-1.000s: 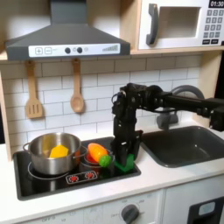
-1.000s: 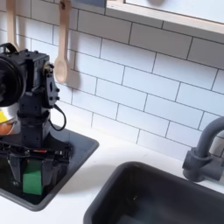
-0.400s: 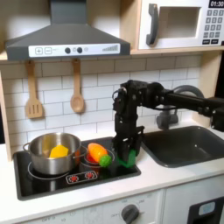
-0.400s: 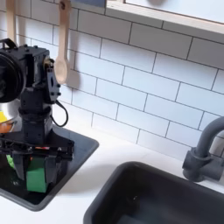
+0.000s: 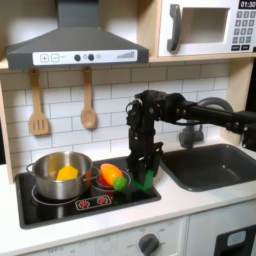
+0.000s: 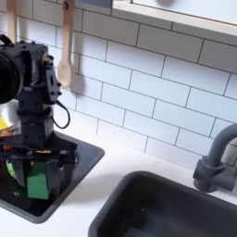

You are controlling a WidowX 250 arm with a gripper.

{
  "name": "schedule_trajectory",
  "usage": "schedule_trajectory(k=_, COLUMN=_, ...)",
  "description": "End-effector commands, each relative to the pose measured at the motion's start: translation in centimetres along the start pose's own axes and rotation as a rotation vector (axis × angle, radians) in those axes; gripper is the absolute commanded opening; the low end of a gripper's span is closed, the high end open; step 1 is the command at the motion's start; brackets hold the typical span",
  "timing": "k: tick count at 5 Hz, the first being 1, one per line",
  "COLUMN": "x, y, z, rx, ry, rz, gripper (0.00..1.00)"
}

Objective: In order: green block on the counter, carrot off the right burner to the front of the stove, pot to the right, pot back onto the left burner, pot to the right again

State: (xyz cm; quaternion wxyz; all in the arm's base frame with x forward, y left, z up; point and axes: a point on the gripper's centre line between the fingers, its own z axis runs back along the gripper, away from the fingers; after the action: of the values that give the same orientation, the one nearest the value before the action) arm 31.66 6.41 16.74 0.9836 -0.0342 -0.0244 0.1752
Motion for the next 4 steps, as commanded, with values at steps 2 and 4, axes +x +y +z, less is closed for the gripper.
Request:
schedule_trajectory(k=2, x=0.0, y=-1.1, z=-0.3, rx=-0.026, ry=-0.004, rz=-0.043, gripper=0.00)
schedule_trajectory(k=4, x=0.0, y=-1.7, z=-0.3, rx=-0.037, ry=-0.014, rz=-0.055, gripper=0.00)
